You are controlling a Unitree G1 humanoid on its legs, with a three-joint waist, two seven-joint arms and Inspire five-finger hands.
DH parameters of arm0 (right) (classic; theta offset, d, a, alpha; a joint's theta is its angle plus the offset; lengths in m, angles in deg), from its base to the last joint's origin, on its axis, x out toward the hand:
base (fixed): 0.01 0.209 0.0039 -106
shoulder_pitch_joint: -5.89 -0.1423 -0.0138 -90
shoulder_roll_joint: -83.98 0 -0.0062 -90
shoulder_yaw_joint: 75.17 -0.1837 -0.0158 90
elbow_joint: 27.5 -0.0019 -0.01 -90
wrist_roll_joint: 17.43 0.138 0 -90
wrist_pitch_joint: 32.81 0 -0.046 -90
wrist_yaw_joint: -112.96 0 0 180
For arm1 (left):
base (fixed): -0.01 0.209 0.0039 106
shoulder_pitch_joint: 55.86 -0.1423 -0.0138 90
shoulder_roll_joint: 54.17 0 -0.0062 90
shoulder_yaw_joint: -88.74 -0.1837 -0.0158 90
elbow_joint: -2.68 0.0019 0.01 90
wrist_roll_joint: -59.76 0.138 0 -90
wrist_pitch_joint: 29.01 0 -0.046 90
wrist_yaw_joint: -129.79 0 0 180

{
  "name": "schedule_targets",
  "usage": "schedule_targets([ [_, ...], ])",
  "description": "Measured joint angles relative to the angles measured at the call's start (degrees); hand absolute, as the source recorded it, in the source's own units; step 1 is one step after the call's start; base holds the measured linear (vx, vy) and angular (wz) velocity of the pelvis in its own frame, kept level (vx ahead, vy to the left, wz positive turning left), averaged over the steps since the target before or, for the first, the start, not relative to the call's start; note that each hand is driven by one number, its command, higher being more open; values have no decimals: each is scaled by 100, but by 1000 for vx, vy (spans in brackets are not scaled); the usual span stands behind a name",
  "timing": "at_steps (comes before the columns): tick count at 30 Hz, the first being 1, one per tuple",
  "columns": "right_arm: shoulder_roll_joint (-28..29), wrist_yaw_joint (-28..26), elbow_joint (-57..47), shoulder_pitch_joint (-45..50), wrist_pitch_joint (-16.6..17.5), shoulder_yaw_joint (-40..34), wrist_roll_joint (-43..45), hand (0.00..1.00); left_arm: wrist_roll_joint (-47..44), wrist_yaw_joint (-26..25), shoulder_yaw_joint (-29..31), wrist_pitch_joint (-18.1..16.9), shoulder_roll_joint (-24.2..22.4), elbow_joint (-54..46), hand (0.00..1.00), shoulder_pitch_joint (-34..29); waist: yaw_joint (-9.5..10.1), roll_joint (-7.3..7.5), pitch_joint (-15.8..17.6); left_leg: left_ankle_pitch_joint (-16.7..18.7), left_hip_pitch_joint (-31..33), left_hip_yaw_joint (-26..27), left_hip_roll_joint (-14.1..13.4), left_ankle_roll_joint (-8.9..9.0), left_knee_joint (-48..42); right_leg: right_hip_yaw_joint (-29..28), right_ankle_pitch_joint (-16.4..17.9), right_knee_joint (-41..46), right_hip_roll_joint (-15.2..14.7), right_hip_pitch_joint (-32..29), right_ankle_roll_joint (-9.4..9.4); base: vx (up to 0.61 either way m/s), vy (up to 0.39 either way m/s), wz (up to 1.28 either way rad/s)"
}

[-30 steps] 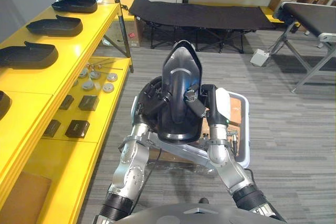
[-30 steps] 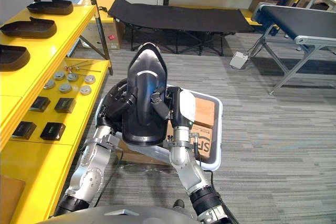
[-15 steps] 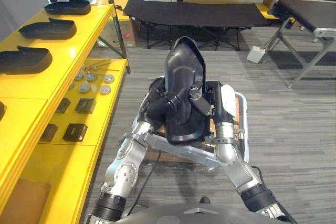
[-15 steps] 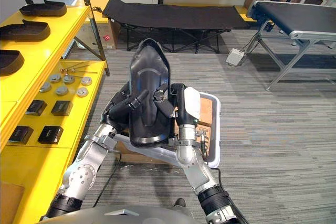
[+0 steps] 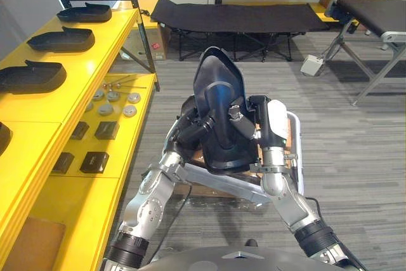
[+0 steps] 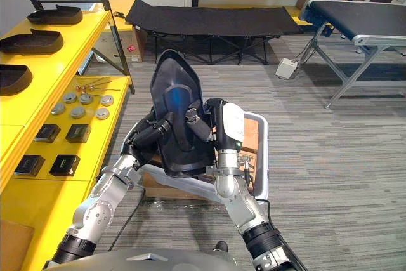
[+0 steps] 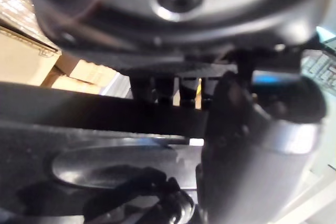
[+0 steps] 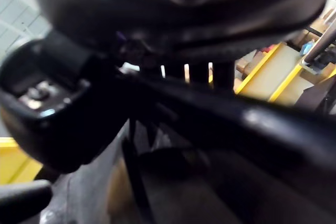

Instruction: Walk over and take three plastic housings, then place them on the shelf

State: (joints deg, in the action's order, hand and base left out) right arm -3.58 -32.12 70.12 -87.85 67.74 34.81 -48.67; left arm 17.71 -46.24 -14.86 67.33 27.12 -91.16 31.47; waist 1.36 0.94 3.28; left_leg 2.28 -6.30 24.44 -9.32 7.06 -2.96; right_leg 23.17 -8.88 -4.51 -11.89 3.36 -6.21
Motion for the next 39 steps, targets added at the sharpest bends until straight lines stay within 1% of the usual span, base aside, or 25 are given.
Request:
schedule_targets([
  [5,-21,-37,0,-6,1,19,3,0,215,111,0,-22,101,4,0,0,6,-10,1,45,39,-1,-12,-4,-83,-11,-2,0,0,-11,-3,0,0,0],
  [8,-31,-33,0,-22,2,64,2,0,179,219,-1,-18,196,53,0,0,4,-28,-2,64,85,-6,-14,-15,-134,-25,-14,0,-4,-38,-4,0,0,0],
  [11,-155,-38,0,-41,2,135,5,0,-29,340,-26,-2,231,186,0,0,10,-61,-8,103,97,-15,-21,-19,-196,-29,-18,0,-12,-19,-6,0,0,0],
  [12,-202,-43,0,-63,2,149,3,100,-38,340,-68,-23,247,212,0,0,14,-68,-10,104,104,-22,-21,-20,-203,-29,-20,0,-13,-19,-6,0,0,0],
  [14,-232,-50,0,-65,4,152,7,100,-38,335,-115,-38,283,230,0,0,14,-75,-15,105,123,-41,-22,-20,-219,-24,-20,0,-13,-22,-6,-21,5,3],
  [18,-237,-90,0,-206,4,198,128,100,-35,317,-287,-140,302,488,0,-2,-6,-140,-50,140,177,-73,-27,-20,-301,-13,-29,0,-24,-27,-8,-4,1,1],
  [21,-219,-207,-156,-478,140,543,282,100,13,238,-779,-62,391,641,0,-10,-1,-169,-58,140,180,-85,-27,-20,-307,-11,-33,0,-24,-27,-4,0,0,0],
  [22,-208,-216,-244,-559,201,593,295,100,32,221,-845,16,393,706,0,-26,11,-168,-58,140,181,-92,-27,-20,-308,-7,-35,0,-24,-25,-3,0,0,0],
  [24,-154,-222,-371,-670,278,641,289,100,161,89,-919,29,391,737,0,-27,23,-167,-57,140,182,-97,-26,-20,-312,-4,-39,0,-25,-21,-1,0,0,0],
  [28,98,-223,-414,-834,395,664,287,100,219,-166,-834,15,325,731,0,-27,26,-165,-57,140,180,-104,-26,-21,-315,4,-39,0,-25,-15,-1,0,0,0],
  [31,128,-224,-405,-828,395,710,286,100,231,-336,-678,-40,125,725,0,-27,99,-160,-54,141,179,-108,-25,-21,-312,10,-39,0,-25,-14,-1,0,0,0],
  [34,254,-223,-382,-797,395,729,287,100,227,-470,-549,-227,-60,658,0,-27,149,-147,-46,141,178,-114,-23,-21,-306,16,-39,0,-25,-13,-1,0,0,0],
  [39,468,-218,-288,-767,395,771,285,100,224,-563,-367,-481,-249,550,0,-26,162,-119,-29,142,173,-132,-19,-22,-297,29,-38,0,-25,-3,-1,0,0,0],
])
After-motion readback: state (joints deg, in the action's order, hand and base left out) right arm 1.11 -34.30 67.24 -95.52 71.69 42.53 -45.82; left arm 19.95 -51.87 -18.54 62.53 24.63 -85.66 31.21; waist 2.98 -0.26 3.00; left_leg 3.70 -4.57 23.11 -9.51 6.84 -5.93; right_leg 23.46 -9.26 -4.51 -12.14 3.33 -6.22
